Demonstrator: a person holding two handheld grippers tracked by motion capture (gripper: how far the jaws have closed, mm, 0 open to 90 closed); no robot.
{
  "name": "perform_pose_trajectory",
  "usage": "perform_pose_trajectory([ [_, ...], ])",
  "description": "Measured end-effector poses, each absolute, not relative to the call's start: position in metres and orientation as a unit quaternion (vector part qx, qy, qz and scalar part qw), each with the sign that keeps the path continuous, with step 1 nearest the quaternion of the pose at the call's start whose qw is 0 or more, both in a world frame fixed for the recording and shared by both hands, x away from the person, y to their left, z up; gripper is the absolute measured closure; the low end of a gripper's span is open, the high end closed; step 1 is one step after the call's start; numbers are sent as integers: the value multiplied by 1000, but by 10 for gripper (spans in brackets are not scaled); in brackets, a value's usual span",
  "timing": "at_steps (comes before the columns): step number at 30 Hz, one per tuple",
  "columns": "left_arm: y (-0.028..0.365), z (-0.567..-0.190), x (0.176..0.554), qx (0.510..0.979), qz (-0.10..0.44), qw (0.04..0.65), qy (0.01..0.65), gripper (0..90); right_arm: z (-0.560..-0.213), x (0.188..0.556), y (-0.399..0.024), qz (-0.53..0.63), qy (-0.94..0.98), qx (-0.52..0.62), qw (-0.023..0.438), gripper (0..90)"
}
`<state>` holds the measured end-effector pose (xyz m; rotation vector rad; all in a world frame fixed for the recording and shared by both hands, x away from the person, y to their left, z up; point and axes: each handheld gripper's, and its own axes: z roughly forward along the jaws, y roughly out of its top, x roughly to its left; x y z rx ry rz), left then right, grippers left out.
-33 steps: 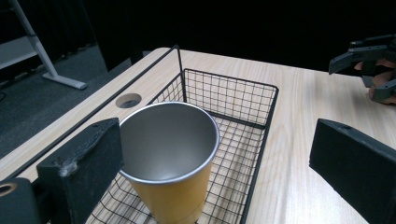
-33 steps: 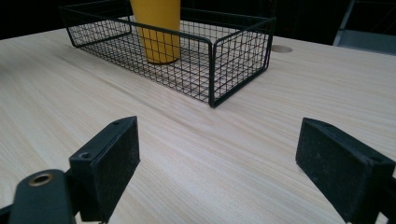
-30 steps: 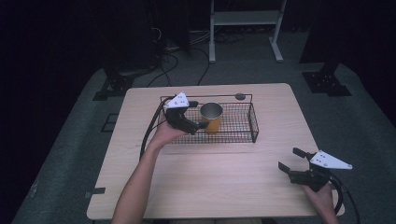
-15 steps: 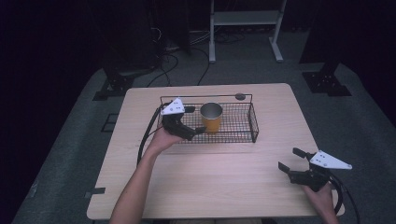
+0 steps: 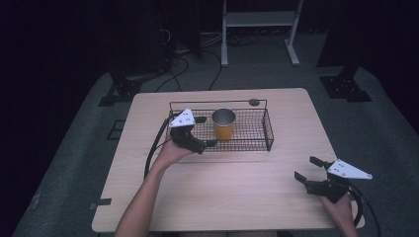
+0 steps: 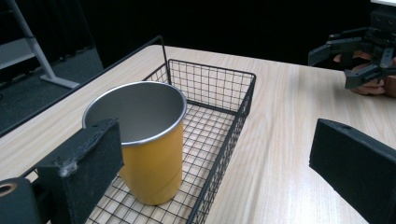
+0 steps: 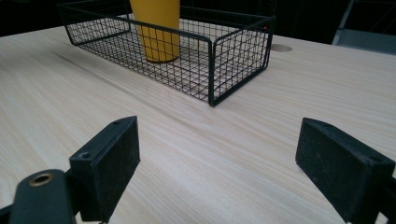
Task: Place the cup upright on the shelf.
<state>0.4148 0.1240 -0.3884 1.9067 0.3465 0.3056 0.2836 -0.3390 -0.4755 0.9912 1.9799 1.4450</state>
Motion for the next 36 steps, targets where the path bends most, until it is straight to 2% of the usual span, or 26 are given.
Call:
perform_pose_trajectory([
  [36, 131, -403, 384, 809, 122, 559, 134, 19, -476, 284, -339, 529, 726, 363, 246, 127],
])
